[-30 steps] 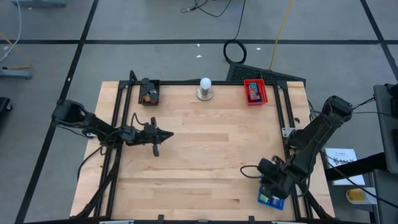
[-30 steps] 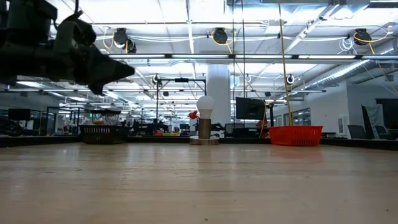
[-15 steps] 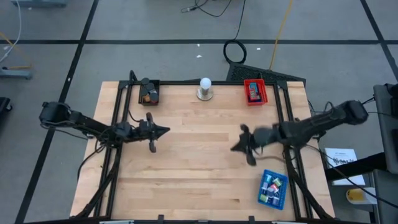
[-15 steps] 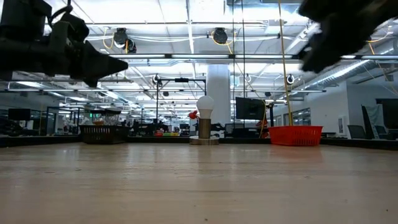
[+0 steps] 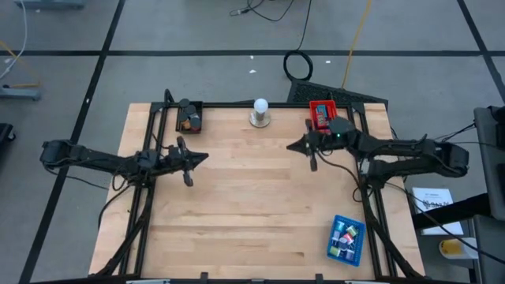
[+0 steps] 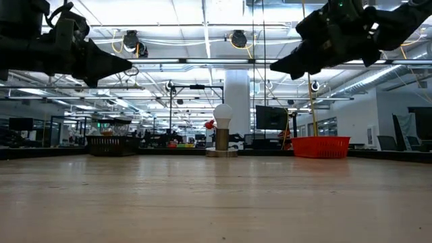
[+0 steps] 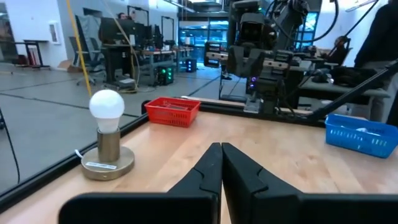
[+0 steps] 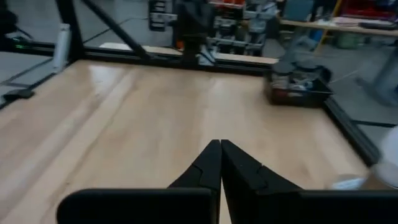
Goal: Pick & Place Office items
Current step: Return to Home Position
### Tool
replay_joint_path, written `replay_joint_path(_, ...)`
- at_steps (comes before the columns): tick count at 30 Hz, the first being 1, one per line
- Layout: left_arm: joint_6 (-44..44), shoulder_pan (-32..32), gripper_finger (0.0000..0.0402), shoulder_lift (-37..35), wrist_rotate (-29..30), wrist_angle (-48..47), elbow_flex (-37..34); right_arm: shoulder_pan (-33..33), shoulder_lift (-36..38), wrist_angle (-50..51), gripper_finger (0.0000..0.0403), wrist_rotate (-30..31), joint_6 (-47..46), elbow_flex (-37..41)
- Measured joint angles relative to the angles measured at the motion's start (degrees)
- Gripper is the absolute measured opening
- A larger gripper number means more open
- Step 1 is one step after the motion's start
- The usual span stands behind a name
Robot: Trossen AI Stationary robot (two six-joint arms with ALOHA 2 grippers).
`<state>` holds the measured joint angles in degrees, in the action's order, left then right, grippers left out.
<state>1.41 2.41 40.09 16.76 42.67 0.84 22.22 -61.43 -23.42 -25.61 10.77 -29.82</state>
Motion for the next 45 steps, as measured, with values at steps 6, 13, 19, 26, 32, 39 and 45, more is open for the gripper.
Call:
replay_joint_path(6, -0.70, -0.15, 0.0013, -9.07, 1.59, -8.89, 0.00, 2.54, 2.92, -8.54, 0.0000, -0.03, -1.95, 5.89)
replay_joint_path(13, -0.54, -0.32, 0.0005, -19.42, 0.88, -21.80, 0.00, 5.88, 16.78, -18.98, 0.0000, -0.20, -10.93, 20.23)
replay_joint_path(19, 2.82, -4.43, 0.0003, -26.72, -7.20, -32.96, 0.00, 11.08, 33.36, -10.40, 0.0000, -1.15, -12.63, 25.89)
replay_joint_path(26, 4.38, -11.47, 0.0003, -34.66, -13.22, -40.92, 0.10, 21.21, 51.30, 7.73, 0.0000, -10.95, -13.06, 26.00)
replay_joint_path(32, 5.10, -12.84, 0.0006, -39.79, -14.21, -42.67, 0.52, 26.14, 61.36, 16.42, 0.0000, -8.98, -15.64, 27.58)
replay_joint_path(39, 4.35, -12.41, 0.0014, -39.80, -9.19, -42.41, 0.61, 18.81, 61.22, 14.73, 0.0000, 10.14, -16.54, 28.94)
replay_joint_path(45, 4.73, -12.41, 0.0013, -39.39, -9.25, -42.40, 0.61, 10.59, 61.26, 11.71, 0.0000, 16.56, -10.54, 28.96)
